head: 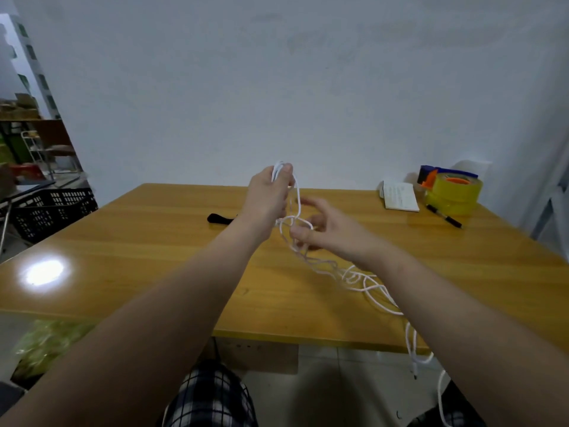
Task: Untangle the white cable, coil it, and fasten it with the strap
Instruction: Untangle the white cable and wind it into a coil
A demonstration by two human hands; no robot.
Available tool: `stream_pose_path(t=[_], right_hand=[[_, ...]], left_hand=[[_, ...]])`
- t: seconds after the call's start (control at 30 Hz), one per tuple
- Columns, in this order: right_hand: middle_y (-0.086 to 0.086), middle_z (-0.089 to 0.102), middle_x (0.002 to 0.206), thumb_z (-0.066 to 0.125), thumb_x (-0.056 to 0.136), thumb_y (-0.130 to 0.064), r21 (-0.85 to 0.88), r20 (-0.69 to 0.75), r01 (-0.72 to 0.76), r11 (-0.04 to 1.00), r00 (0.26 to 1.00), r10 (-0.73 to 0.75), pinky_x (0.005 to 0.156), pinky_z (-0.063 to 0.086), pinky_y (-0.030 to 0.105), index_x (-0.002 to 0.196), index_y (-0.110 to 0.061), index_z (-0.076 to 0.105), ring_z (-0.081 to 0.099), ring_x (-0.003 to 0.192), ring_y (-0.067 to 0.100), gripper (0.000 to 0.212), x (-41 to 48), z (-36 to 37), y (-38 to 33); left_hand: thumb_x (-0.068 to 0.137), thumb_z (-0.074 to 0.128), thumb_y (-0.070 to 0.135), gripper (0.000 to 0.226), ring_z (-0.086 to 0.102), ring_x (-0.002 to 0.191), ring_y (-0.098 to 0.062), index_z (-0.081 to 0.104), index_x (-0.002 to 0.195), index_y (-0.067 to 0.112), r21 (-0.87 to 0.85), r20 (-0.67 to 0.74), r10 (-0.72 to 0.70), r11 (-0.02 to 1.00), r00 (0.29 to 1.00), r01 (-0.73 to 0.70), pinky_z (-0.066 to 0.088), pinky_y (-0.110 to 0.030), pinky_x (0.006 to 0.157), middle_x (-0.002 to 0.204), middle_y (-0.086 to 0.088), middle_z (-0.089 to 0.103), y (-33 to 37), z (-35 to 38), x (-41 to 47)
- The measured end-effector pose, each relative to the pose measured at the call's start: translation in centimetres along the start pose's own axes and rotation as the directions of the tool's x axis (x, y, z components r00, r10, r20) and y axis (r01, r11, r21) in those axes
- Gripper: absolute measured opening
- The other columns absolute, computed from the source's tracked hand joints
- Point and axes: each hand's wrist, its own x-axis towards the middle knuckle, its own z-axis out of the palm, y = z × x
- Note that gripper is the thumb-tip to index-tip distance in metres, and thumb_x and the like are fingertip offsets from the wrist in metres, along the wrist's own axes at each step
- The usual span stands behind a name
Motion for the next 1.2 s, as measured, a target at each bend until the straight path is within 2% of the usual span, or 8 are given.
stream_pose_path(t=[0.2,0.37,0.5,0.63,0.77,0.9,1.03,1.2], right_hand=[[-0.002,0.044,0.047,0.042,0.097,-0.021,0.346,-0.549,-0.011,0.938,0.809,0.212,0.043,0.028,0.02,0.063,-0.017,0.047,0.037,0.041,0.012,0.034,1.5,-1.5,1.8],[0.015,0.056,0.074,0.052,0.088,-0.024,0.189,-0.678,-0.597,0.78,0.495,0.544,0.058,0.039,0.033,0.077,-0.004,0.065,0.05,0.062,0.029,0.025,0.2,-6.8,9.0],[0.013,0.059,0.115,0.061,0.086,-0.033,-0.276,-0.684,-0.791,0.546,0.561,0.467,0.084,0.047,0.037,0.108,-0.011,0.06,0.056,0.101,0.031,0.031,-0.5,-7.6,10.8],[0.012,0.061,0.113,0.051,0.093,-0.031,-0.158,-0.655,-0.218,0.963,0.753,0.063,0.095,0.045,0.04,0.11,-0.014,0.058,0.057,0.107,0.029,0.025,1.2,-4.4,4.7],[0.007,0.058,0.076,0.067,0.079,-0.044,0.056,-0.317,-0.028,0.998,0.947,0.045,0.073,0.057,0.041,0.096,-0.021,0.039,0.067,0.072,0.029,0.04,0.9,0.5,-0.7],[0.005,0.05,0.065,0.059,0.089,-0.011,0.173,-0.253,-0.065,0.983,0.961,0.108,0.037,0.038,0.019,0.107,-0.013,0.041,0.044,0.036,0.006,0.025,1.0,0.7,-0.9],[-0.003,0.05,0.07,0.057,0.091,-0.022,0.002,-0.461,0.011,1.0,0.887,-0.008,0.056,0.04,0.017,0.087,-0.016,0.056,0.046,0.057,0.001,0.007,1.4,-1.0,-0.4],[0.012,0.059,0.072,0.065,0.085,-0.012,0.099,-0.179,-0.065,0.993,0.98,0.082,0.069,0.056,0.034,0.105,-0.006,0.049,0.064,0.064,0.018,0.027,0.6,-0.1,-0.1]], left_hand=[[0.1,0.043,0.025,0.032,0.022,0.036,-0.009,0.044,0.069,0.017,-0.113,-0.134,-0.091,0.991,0.987,0.076,0.021,-0.017,0.038,0.051,0.003,0.027,-1.0,-2.1,1.2],[0.098,0.041,0.023,0.027,0.023,0.032,-0.006,0.042,0.072,0.017,-0.313,-0.373,-0.139,0.95,0.917,0.017,0.022,-0.016,0.036,0.053,0.004,0.027,-0.5,-4.1,1.4],[0.099,0.041,0.025,0.031,0.02,0.035,-0.008,0.039,0.069,0.018,-0.329,-0.234,-0.13,0.943,0.964,0.047,0.015,-0.019,0.039,0.045,0.008,0.028,-0.8,-3.3,1.1],[0.102,0.04,0.027,0.035,0.018,0.034,-0.007,0.035,0.068,0.018,-0.215,0.07,-0.125,0.967,0.99,0.138,0.017,-0.015,0.038,0.041,0.011,0.024,-1.7,-1.3,0.4],[0.1,0.044,0.032,0.027,0.03,0.042,-0.011,0.047,0.077,0.017,-0.071,0.149,-0.136,0.986,0.979,0.148,0.026,-0.02,0.041,0.053,0.003,0.035,-2.1,-0.2,-0.2],[0.1,0.043,0.035,0.03,0.031,0.037,-0.011,0.047,0.077,0.016,-0.033,0.222,-0.165,0.984,0.961,0.177,0.031,-0.021,0.04,0.05,0.004,0.031,-1.8,-0.2,-0.6],[0.099,0.044,0.037,0.036,0.018,0.035,-0.008,0.038,0.068,0.019,-0.11,0.338,-0.259,0.944,0.905,0.312,0.017,-0.018,0.036,0.048,0.005,0.022,-2.0,-0.5,-0.7],[0.098,0.046,0.034,0.036,0.021,0.037,-0.01,0.039,0.067,0.018,-0.062,0.201,-0.205,0.973,0.958,0.221,0.016,-0.02,0.039,0.046,0.006,0.028,-2.0,0.6,-1.0]])
